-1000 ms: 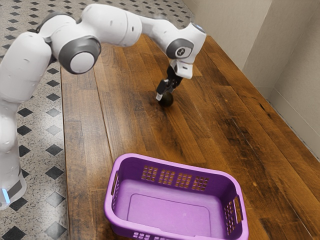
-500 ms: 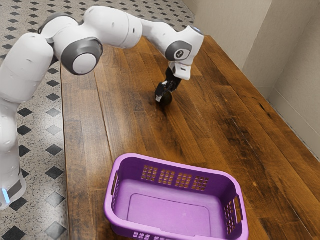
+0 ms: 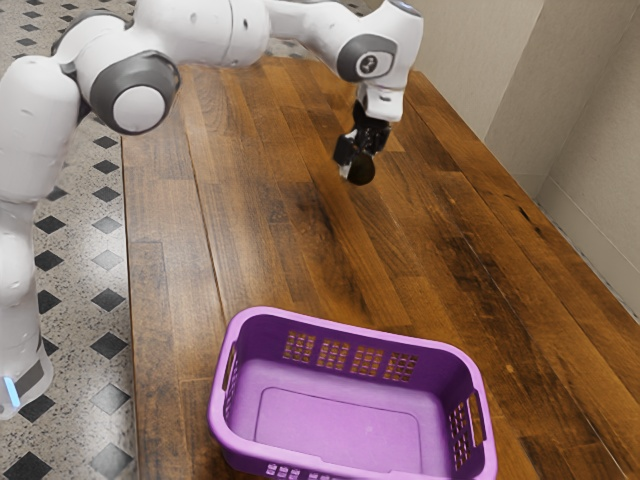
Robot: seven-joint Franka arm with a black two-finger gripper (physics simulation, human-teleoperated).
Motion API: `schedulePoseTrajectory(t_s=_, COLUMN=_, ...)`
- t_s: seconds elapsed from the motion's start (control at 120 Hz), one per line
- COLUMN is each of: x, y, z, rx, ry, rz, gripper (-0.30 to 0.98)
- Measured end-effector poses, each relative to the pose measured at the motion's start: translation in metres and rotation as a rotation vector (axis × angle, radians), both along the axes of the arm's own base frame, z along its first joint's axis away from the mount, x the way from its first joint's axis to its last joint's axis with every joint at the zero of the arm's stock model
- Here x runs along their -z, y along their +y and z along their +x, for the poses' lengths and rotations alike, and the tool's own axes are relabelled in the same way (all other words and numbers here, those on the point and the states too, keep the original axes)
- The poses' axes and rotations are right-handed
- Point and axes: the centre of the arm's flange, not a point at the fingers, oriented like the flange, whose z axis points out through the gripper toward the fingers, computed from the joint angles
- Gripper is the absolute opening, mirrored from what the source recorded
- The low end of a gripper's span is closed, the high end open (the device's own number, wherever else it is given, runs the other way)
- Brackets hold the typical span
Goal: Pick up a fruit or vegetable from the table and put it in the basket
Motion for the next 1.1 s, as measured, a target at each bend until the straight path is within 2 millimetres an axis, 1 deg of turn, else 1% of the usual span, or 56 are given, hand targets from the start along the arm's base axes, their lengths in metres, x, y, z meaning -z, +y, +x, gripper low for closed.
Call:
schedulePoseTrajectory(t_s=0.025, x=-0.009, y=-0.007, z=-0.002, rx=0.009, ry=-0.008, rz=-0.003, gripper=0.23)
schedulePoseTrajectory(t_s=0.058, x=-0.019, y=-0.016, z=-0.006, rx=0.02, ry=-0.018, rz=-0.007, gripper=0.23)
schedulePoseTrajectory(t_s=0.142, x=-0.038, y=-0.032, z=-0.015, rx=0.039, ry=-0.029, rz=-0.02, gripper=0.24)
schedulePoseTrajectory(t_s=0.2, x=-0.04, y=-0.043, z=-0.021, rx=0.051, ry=-0.021, rz=-0.038, gripper=0.25)
schedulePoseTrajectory(t_s=0.242, x=-0.036, y=-0.05, z=-0.026, rx=0.058, ry=-0.002, rz=-0.052, gripper=0.25)
schedulePoseTrajectory(t_s=0.275, x=-0.035, y=-0.056, z=-0.031, rx=0.064, ry=0.009, rz=-0.06, gripper=0.24)
schedulePoseTrajectory(t_s=0.35, x=-0.046, y=-0.064, z=-0.044, rx=0.075, ry=0.014, rz=-0.07, gripper=0.24)
schedulePoseTrajectory(t_s=0.383, x=-0.053, y=-0.072, z=-0.049, rx=0.089, ry=0.011, rz=-0.074, gripper=0.24)
schedulePoseTrajectory(t_s=0.458, x=-0.064, y=-0.101, z=-0.055, rx=0.14, ry=0.009, rz=-0.08, gripper=0.24)
schedulePoseTrajectory(t_s=0.567, x=-0.071, y=-0.142, z=-0.067, rx=0.212, ry=0.021, rz=-0.086, gripper=0.24)
schedulePoseTrajectory(t_s=0.883, x=-0.07, y=-0.263, z=-0.086, rx=0.413, ry=0.048, rz=-0.112, gripper=0.24)
schedulePoseTrajectory(t_s=1.1, x=-0.065, y=-0.342, z=-0.108, rx=0.539, ry=0.066, rz=-0.131, gripper=0.24)
